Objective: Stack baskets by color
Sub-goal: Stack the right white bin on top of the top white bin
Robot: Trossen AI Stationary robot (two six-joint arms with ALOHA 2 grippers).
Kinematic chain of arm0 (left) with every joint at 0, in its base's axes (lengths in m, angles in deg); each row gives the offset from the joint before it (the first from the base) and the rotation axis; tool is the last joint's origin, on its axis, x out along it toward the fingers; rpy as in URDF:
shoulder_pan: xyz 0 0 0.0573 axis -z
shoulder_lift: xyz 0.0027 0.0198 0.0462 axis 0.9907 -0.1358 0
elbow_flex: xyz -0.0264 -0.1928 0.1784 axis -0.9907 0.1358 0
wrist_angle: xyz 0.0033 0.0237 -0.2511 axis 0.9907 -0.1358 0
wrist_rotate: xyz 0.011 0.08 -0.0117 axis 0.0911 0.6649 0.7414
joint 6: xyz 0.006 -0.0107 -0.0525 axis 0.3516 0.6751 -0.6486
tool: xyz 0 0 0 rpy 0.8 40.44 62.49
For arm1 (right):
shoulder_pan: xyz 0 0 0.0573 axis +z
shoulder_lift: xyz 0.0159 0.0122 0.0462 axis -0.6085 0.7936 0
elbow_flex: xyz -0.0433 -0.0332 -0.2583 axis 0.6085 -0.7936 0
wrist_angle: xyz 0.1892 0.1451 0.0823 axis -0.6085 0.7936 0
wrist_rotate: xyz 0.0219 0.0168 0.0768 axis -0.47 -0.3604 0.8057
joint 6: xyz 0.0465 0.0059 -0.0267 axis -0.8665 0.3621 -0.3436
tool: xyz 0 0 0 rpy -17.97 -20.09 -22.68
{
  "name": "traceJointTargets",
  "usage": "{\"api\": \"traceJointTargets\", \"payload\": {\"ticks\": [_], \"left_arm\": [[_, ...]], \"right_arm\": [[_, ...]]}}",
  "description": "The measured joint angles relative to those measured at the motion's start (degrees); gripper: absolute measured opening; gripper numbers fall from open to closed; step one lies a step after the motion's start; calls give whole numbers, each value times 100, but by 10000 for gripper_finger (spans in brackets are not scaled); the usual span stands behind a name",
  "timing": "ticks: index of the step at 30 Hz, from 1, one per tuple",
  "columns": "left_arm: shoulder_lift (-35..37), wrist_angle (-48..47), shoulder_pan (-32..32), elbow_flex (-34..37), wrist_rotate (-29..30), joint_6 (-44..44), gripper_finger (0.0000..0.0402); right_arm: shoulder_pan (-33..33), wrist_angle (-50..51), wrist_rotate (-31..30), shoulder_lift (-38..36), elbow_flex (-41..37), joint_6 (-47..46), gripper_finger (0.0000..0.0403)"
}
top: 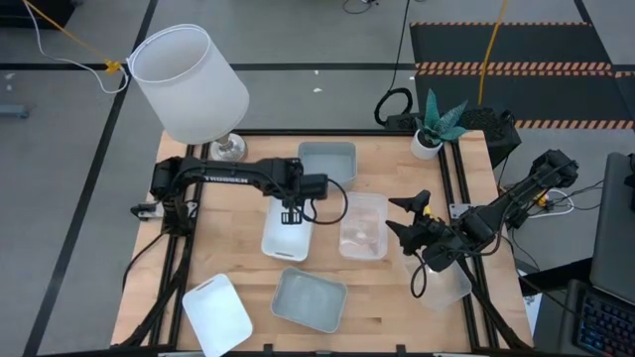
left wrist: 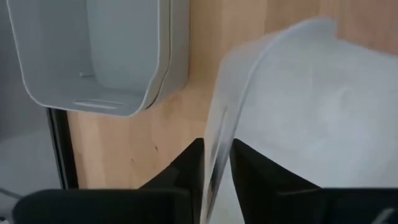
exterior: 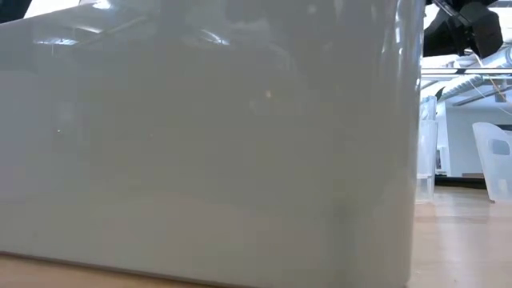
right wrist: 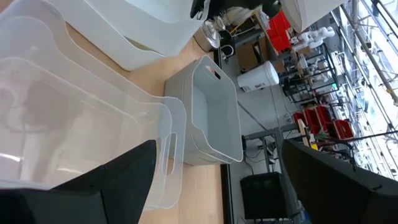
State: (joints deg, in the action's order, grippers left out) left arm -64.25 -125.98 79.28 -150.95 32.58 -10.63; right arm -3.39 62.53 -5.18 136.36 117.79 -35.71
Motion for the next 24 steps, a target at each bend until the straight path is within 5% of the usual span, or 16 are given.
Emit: {"api": "traceJointTargets", "payload": {"ticks": [7,24], "left_arm": [[0,-38,49,-12,33,-151,9],[0,-565,27,-639,-516,-467,4]], "right_arm": [[0,0,0,0,0,0,338],[0,-4,2,0,0,-4,338]]}}
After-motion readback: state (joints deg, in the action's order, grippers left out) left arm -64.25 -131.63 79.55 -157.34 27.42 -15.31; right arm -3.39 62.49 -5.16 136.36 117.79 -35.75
